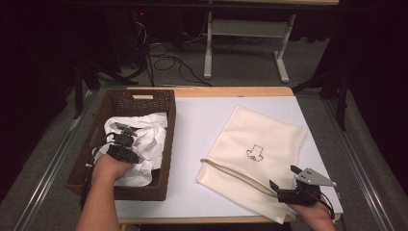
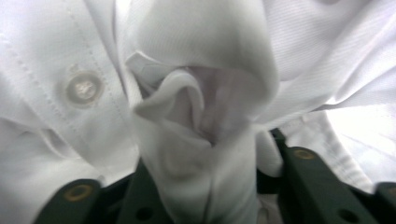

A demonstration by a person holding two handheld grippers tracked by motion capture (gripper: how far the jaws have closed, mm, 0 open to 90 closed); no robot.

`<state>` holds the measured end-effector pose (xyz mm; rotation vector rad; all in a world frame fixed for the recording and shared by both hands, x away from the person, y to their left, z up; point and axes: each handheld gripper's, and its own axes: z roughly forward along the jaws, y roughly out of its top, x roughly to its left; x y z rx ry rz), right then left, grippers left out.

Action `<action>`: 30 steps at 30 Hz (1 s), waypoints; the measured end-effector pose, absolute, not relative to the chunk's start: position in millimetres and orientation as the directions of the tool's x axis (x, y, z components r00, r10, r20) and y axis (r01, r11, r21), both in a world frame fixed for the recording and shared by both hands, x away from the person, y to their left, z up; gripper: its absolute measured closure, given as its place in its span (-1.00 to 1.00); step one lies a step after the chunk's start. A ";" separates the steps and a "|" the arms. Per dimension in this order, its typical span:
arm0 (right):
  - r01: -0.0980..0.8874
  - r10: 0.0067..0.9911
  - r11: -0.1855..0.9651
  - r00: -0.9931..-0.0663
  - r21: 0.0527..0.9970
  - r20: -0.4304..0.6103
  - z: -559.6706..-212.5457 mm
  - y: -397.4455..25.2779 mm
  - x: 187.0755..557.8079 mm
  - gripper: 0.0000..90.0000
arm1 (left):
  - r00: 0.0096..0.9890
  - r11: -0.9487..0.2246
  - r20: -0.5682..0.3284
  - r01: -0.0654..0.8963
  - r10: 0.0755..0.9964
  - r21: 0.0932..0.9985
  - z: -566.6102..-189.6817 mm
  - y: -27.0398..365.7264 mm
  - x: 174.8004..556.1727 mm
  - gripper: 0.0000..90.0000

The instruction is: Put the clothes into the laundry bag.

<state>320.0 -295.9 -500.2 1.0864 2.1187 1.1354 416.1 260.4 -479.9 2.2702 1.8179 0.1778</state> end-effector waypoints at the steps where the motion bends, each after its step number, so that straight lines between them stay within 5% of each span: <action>1: 0.413 0.828 0.334 -0.558 0.847 -0.055 -500.2 -295.9 320.0 -0.90 | 0.224 -0.206 -0.047 0.946 0.973 0.251 -479.9 260.4 416.1 0.59; 7: 0.407 0.829 0.332 -0.556 0.851 -0.057 -499.3 -296.4 319.7 -0.89 | 0.231 -0.214 -0.012 0.920 0.973 0.329 -471.8 259.5 411.8 0.69; 15: 0.403 0.830 0.331 -0.554 0.853 -0.060 -498.4 -297.0 319.6 -0.89 | 0.190 -0.153 -0.005 0.807 0.982 0.571 -448.5 267.1 396.8 0.71; 30: 0.401 0.829 0.330 -0.556 0.854 -0.059 -498.3 -296.4 319.2 -0.88 | 0.160 -0.101 0.024 0.494 0.987 0.863 -421.4 273.5 361.9 0.72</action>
